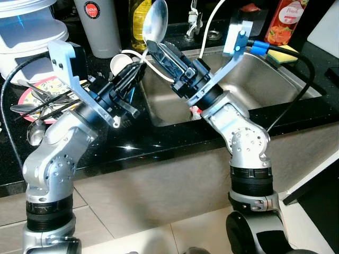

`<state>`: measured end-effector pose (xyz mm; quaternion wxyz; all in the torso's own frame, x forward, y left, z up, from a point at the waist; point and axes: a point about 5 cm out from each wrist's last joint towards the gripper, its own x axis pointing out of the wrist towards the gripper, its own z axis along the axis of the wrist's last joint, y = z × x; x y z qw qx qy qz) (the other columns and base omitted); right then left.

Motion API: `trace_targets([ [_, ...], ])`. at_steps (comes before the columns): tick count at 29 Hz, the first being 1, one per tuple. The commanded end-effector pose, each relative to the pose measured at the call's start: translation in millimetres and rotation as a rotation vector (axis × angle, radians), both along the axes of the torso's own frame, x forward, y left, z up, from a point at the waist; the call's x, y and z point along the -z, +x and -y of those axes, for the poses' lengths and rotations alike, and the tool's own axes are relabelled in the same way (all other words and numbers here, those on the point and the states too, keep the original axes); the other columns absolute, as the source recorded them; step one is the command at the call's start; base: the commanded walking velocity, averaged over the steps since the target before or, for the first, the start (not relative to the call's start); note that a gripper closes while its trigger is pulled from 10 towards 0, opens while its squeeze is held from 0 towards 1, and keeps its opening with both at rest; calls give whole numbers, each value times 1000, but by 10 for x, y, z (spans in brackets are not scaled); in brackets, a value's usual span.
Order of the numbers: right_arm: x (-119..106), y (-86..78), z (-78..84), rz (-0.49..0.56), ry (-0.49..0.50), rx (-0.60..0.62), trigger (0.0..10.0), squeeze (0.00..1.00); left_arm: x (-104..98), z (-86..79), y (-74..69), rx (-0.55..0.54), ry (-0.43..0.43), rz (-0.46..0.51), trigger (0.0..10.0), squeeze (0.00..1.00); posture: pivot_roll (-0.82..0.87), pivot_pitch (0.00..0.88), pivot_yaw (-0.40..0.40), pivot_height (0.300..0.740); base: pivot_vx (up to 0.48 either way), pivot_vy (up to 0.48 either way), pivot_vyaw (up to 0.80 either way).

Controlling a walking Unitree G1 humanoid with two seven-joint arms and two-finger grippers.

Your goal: Kitchen organization

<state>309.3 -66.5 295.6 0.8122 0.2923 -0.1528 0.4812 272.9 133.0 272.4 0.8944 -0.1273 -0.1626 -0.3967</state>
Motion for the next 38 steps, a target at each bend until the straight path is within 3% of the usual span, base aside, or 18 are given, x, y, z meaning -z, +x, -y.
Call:
trace_targets([
  [1,-20,-50,-26,11,-5,-33,10000,0,18,31,-37,24,16,-2,10000,0,-48,0,-1,740,0,0,0],
  [2,-20,-50,-26,11,-5,-33,10000,0,18,31,-37,24,16,-2,10000,0,-48,0,-1,740,0,0,0],
  [3,-21,-49,-27,4,-2,-38,5961,0,36,32,-41,28,22,-8,10000,0,-50,0,-1,740,0,0,0],
  [4,-21,-49,-27,4,-2,-38,5961,0,36,32,-41,28,22,-8,10000,0,-50,0,-1,740,0,0,0],
  [5,-21,-42,-25,-5,0,-37,0,0,50,37,-47,33,27,-12,10000,0,-50,0,-1,740,0,0,0],
  [17,-11,-9,20,-35,10,-32,0,0,200,129,-56,-7,174,-8,10000,0,-52,0,-4,740,0,0,0],
  [18,-10,-13,24,-33,8,-31,0,0,207,131,-31,-28,162,-20,10000,1000,-53,0,-4,740,0,0,0],
  [19,-7,-17,25,-32,5,-29,0,0,195,131,-22,-32,136,-23,10000,1000,-54,0,-3,740,0,0,0],
  [20,-1,-20,27,-32,-4,-24,5451,0,175,133,-27,-30,114,-19,10000,1000,-59,0,-2,740,0,0,0],
  [21,-1,-20,27,-32,-4,-24,5451,0,175,133,-27,-30,114,-19,10000,1000,-59,0,-2,740,0,0,0],
  [22,7,-19,27,-33,-14,-15,10000,0,144,128,-37,-26,83,-14,10000,1000,-61,0,-1,740,0,0,0],
  [25,13,-16,30,-33,-22,-5,10000,0,108,117,-44,-24,43,-16,10000,1000,-65,0,1,740,0,0,0],
  [26,21,21,51,-38,-32,39,10000,0,62,68,-38,-40,-13,-15,10000,0,-70,0,0,740,0,0,0],
  [28,51,160,129,-71,-40,171,10000,0,-2,-28,-51,-51,-101,-1,10000,0,-66,0,-10,740,0,0,0],
  [31,131,368,226,-126,-86,355,10000,0,-51,-118,-106,-58,-152,26,10000,0,-52,0,-26,740,0,0,0],
  [34,188,459,263,-141,-130,440,10000,0,-57,-154,-127,-77,-160,31,10000,0,-46,0,-31,740,0,0,0],
  [37,496,705,314,-206,-344,649,10000,0,51,-331,-58,-268,-143,-38,10000,0,-12,0,-51,740,0,0,0],
  [38,496,705,314,-206,-344,649,10000,0,51,-331,-58,-268,-143,-38,10000,0,-12,0,-51,740,0,0,0],
])
